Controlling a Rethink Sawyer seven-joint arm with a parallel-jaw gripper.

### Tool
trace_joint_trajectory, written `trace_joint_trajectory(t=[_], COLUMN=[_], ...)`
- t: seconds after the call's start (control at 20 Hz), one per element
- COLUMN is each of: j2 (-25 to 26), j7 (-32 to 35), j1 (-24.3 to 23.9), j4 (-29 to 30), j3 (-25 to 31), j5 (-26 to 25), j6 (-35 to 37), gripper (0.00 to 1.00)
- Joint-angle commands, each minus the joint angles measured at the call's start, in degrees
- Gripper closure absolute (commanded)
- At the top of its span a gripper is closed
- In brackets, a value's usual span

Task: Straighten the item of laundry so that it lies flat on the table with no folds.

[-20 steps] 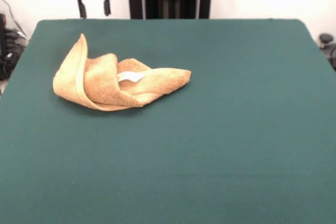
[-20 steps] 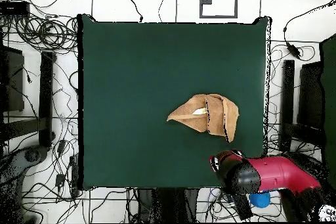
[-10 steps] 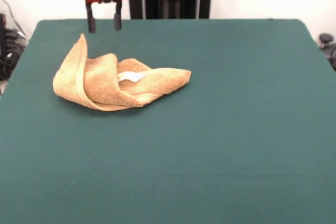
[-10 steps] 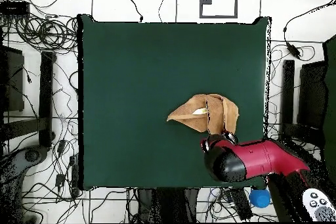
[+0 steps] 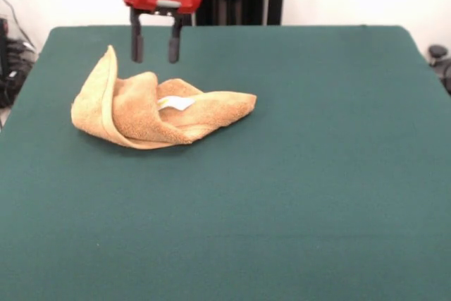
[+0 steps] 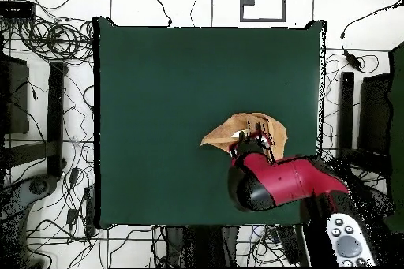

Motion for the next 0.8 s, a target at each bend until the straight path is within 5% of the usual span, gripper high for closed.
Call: trace_joint_trajectory(t=[0.05, 0.3, 0.4, 0.45, 0.55, 0.8], j2=[4.4, 4.1, 4.9, 7.1, 13.2, 19.1], j7=[8.7, 3.4, 4.5, 7.1, -0.4, -10.1], j1=[5.1, 8.4, 4.1, -6.1, -18.8, -22.9], j4=[-6.5, -7.8, -7.8, -5.8, -2.5, -2.7], j3=[-10.6, -13.5, -5.5, 9.9, 28.2, 31.4], j5=[1.8, 3.7, -2.4, -11.4, -15.1, -8.4], j6=[-15.4, -23.5, -20.5, -13.5, -0.6, 6.8], gripper=[0.0, 0.0, 0.0, 0.0, 0.0, 0.0])
